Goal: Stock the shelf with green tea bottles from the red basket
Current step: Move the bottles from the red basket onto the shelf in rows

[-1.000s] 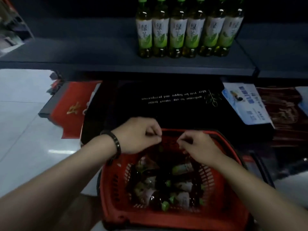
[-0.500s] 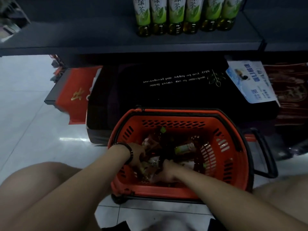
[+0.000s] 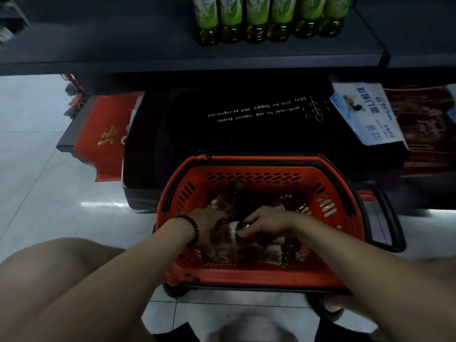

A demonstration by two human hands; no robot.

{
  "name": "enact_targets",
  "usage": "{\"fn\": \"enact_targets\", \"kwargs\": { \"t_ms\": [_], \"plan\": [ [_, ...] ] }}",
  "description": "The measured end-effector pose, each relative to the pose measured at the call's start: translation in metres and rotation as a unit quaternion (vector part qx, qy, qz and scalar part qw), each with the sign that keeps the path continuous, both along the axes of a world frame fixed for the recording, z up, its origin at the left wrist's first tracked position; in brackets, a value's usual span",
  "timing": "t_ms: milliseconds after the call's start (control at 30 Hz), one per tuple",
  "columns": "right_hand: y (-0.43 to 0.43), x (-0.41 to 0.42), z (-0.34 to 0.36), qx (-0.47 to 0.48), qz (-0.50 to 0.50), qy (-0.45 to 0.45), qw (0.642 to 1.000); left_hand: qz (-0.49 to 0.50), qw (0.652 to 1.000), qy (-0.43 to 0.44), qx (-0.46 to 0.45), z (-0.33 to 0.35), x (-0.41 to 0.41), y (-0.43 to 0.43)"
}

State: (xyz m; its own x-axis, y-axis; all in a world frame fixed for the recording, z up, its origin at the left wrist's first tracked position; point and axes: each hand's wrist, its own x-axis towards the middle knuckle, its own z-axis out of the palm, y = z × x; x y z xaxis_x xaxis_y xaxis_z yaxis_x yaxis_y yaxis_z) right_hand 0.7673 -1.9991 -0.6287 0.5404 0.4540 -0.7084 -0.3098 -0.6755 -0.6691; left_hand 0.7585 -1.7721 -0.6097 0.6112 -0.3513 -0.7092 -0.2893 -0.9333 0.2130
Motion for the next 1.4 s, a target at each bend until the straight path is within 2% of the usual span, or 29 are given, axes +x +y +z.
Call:
{"fn": "enact_targets", "kwargs": {
  "t_ms": [133,200,300,367,400,433,500,700,767,867,933,1000,1067,1100,1167,1267,1400],
  "plan": [
    [-0.022,0.006,0.037,0.042,-0.021,-0.023,0.999,0.086,0.988,-0.029,-0.127,0.011,-0.008,-0.008],
    [-0.028,0.006,0.035,0.076,-0.110,-0.035,0.990,0.153,0.970,-0.021,-0.189,0.017,-0.008,-0.007],
    [-0.029,0.000,0.022,0.157,-0.282,0.035,0.946,0.264,0.917,0.013,-0.297,0.028,-0.007,-0.004],
    [-0.021,-0.001,0.001,0.067,-0.297,-0.026,0.952,0.341,0.870,0.037,-0.356,0.038,-0.005,-0.004],
    [-0.017,-0.002,-0.011,-0.003,-0.253,-0.074,0.965,0.379,0.843,0.056,-0.378,0.042,-0.003,-0.004],
    [-0.012,-0.006,-0.018,-0.084,-0.165,-0.101,0.977,0.418,0.816,0.070,-0.392,0.044,-0.002,-0.002],
    [-0.002,-0.015,-0.030,-0.195,0.008,-0.099,0.976,0.475,0.778,0.086,-0.402,0.046,0.003,0.001],
    [0.020,-0.026,-0.079,-0.250,0.097,0.014,0.963,0.523,0.723,0.090,-0.443,0.033,0.010,0.006],
    [0.030,-0.029,-0.084,-0.254,0.111,0.049,0.960,0.521,0.726,0.077,-0.442,0.029,0.012,0.007],
    [0.038,-0.030,-0.072,-0.264,0.183,0.006,0.947,0.522,0.732,0.045,-0.436,0.023,0.017,0.012],
    [0.044,-0.020,-0.066,-0.220,0.131,-0.013,0.967,0.525,0.726,0.040,-0.442,0.021,0.020,0.015],
    [0.060,-0.010,-0.062,-0.169,0.071,-0.096,0.978,0.524,0.726,0.035,-0.443,0.020,0.023,0.017],
    [0.085,-0.004,-0.060,-0.145,0.036,-0.226,0.963,0.525,0.729,0.025,-0.438,0.021,0.027,0.019],
    [0.097,-0.005,-0.064,-0.114,0.031,-0.260,0.958,0.527,0.729,0.024,-0.437,0.021,0.029,0.020],
    [0.121,-0.017,-0.083,-0.048,0.014,-0.232,0.971,0.530,0.722,0.029,-0.443,0.022,0.032,0.022],
    [0.133,-0.035,-0.139,-0.083,-0.005,-0.195,0.977,0.534,0.715,0.025,-0.450,0.019,0.035,0.025],
    [0.139,-0.033,-0.156,-0.123,0.027,-0.172,0.977,0.527,0.726,0.029,-0.440,0.015,0.036,0.030]
  ]
}}
